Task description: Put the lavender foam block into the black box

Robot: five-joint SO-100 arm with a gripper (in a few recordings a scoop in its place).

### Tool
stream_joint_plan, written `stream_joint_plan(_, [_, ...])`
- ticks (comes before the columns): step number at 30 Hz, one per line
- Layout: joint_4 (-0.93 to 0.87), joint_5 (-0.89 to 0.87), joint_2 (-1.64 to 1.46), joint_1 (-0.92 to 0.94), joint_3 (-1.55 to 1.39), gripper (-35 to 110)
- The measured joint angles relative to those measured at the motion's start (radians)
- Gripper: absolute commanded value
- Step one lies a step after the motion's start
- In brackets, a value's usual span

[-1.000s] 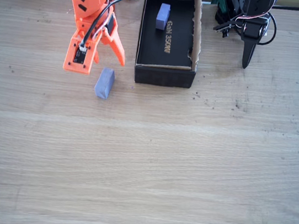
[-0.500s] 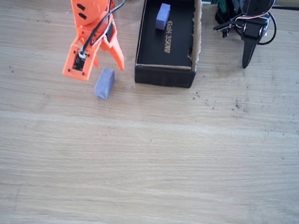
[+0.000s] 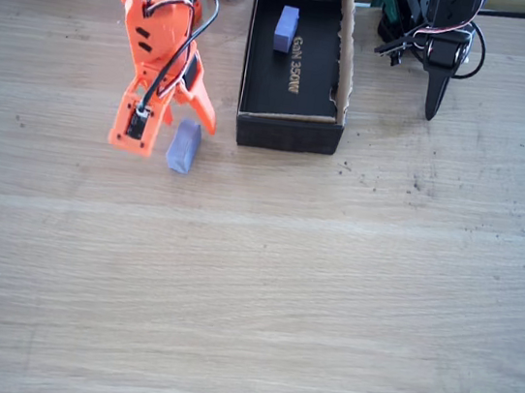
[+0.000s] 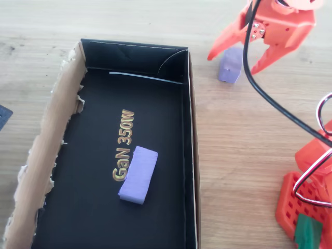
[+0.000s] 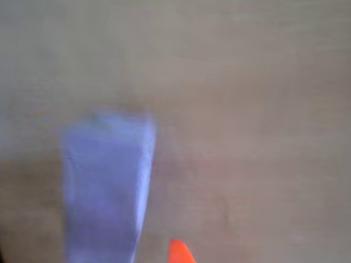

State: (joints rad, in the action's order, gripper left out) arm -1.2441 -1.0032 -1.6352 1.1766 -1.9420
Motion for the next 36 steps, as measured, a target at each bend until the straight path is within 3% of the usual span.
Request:
stream_joint_plan(9, [0.044, 0.015, 0.037, -0.002, -0.002, 34])
stream_joint_plan(18, [0.063, 0.012, 0.054, -0.002, -0.002, 0])
stream_joint_plan(36, [0.041, 0.006, 0.043, 0.002, -0.002, 0])
